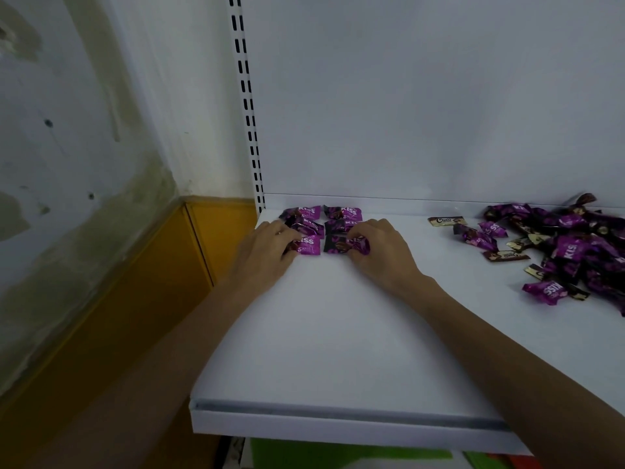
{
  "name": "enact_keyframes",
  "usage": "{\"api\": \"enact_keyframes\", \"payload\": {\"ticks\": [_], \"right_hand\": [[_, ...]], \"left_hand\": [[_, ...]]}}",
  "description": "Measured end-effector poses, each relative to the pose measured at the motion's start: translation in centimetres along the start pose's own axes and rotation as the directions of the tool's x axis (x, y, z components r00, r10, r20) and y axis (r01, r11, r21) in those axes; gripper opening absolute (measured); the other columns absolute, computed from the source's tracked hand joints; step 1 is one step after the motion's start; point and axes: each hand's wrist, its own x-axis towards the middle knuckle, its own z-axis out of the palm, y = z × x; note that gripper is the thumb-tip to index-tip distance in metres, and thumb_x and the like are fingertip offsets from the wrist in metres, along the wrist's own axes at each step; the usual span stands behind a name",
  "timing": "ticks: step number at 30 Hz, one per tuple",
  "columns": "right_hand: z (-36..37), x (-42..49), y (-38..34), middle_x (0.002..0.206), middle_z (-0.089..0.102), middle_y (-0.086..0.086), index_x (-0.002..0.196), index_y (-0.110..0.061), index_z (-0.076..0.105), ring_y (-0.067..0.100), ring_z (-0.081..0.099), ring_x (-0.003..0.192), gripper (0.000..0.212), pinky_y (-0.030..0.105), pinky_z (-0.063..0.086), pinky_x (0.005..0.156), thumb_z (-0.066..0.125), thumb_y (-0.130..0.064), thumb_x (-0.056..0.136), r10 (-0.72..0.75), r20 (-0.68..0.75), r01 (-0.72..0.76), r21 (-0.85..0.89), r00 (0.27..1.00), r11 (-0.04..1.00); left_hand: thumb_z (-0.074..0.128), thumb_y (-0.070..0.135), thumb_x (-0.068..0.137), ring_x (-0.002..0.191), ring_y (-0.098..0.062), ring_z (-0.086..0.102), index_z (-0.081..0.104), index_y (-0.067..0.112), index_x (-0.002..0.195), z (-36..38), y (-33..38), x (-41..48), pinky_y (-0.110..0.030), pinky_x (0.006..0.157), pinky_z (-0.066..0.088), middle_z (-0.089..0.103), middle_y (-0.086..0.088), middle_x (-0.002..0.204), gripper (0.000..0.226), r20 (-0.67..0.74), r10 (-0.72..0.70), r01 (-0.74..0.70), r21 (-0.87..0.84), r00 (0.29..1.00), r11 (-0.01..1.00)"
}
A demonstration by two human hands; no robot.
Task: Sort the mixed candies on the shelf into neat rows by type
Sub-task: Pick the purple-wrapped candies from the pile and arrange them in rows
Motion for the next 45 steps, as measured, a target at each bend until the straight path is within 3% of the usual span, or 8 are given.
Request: {"api": "enact_keyframes", "payload": {"ticks": [5,11,23,28,33,38,42,45], "right_hand": [[-0.9,-0.1,0.5,0.114,0.059,0.007,0.118,-0.015,0.057,0.025,0.046,0.109,0.036,0.033,0.036,0.088,0.061,-0.018,0.083,0.019,-0.051,-0.016,0.047,0.999,0.999],[-4.8,-1.3,4.8,0.119,0.059,0.006,0.123,-0.013,0.054,0.024,0.047,0.113,0.041,0.031,0.037,0.09,0.061,-0.013,0.083,0.096,-0.089,-0.092,0.05,0.991,0.995],[-17.8,-9.7,21.9,0.118,0.061,0.011,0.119,-0.008,0.058,0.026,0.054,0.111,0.037,0.035,0.043,0.097,0.062,-0.012,0.083,0.266,-0.207,-0.271,0.003,0.942,0.963],[-21.6,-13.0,27.9,0.112,0.065,0.012,0.113,-0.008,0.062,0.026,0.057,0.104,0.032,0.025,0.038,0.085,0.063,-0.015,0.083,0.293,-0.21,-0.307,-0.037,0.933,0.951],[-22.2,-14.5,31.3,0.099,0.066,0.002,0.108,-0.014,0.062,0.019,0.059,0.089,0.038,0.03,0.046,0.075,0.059,-0.043,0.084,0.254,-0.117,-0.266,-0.103,0.96,0.958],[-23.1,-14.6,32.6,0.106,0.066,0.008,0.111,-0.01,0.063,0.021,0.059,0.094,0.025,0.02,0.037,0.077,0.047,-0.012,0.092,0.186,-0.037,-0.184,0.054,0.982,0.982],[-23.1,-14.5,33.7,0.107,0.061,0.002,0.112,-0.017,0.065,0.012,0.053,0.094,0.046,0.008,0.037,0.075,0.044,0.01,0.08,0.06,0.043,-0.061,0.027,0.997,0.998],[-22.8,-14.0,34.5,0.117,0.054,0.003,0.119,-0.023,0.06,0.01,0.048,0.093,0.055,0.012,0.035,0.07,0.046,0.01,0.077,0.006,0.109,-0.006,0.001,0.994,1.0]], "left_hand": [[0.06,0.019,0.088,0.102,-0.023,0.053,0.061,0.01,0.117,-0.5,0.8,0.3,-0.023,0.074,0.04,0.057,-0.01,0.117,0.031,-0.033,0.009,-0.01,-0.043,0.999,0.999],[0.058,0.022,0.088,0.11,-0.025,0.051,0.057,0.013,0.122,-0.2,5.8,2.3,-0.032,0.091,0.039,0.059,-0.008,0.119,0.035,0.031,0.074,-0.071,-0.101,0.997,0.992],[0.054,0.028,0.09,0.113,-0.022,0.05,0.058,0.017,0.12,5.9,27.4,6.4,-0.032,0.092,0.037,0.059,-0.003,0.12,0.033,0.067,0.3,-0.276,-0.245,0.952,0.929],[0.053,0.03,0.09,0.113,-0.025,0.048,0.053,0.015,0.124,9.5,33.8,8.3,-0.035,0.092,0.04,0.055,-0.007,0.121,0.037,0.098,0.212,-0.182,-0.25,0.972,0.951],[0.048,0.034,0.093,0.111,-0.03,0.049,0.046,0.011,0.126,11.9,36.1,10.1,-0.044,0.094,0.042,0.054,-0.013,0.118,0.04,0.197,0.09,-0.051,-0.193,0.976,0.98],[0.052,0.025,0.092,0.102,-0.03,0.055,0.047,0.011,0.117,12.3,37.6,10.6,-0.044,0.087,0.045,0.057,-0.013,0.112,0.03,0.195,0.002,0.031,-0.166,0.981,0.986],[0.06,0.019,0.087,0.102,-0.027,0.056,0.049,0.011,0.117,12.2,38.0,10.6,-0.044,0.088,0.046,0.058,-0.011,0.112,0.034,0.141,0.009,0.02,-0.206,0.99,0.978],[0.06,0.017,0.085,0.107,-0.026,0.053,0.05,0.011,0.121,12.1,38.2,10.6,-0.041,0.092,0.044,0.057,-0.009,0.114,0.037,0.077,-0.001,0.018,-0.216,0.997,0.976]]}}
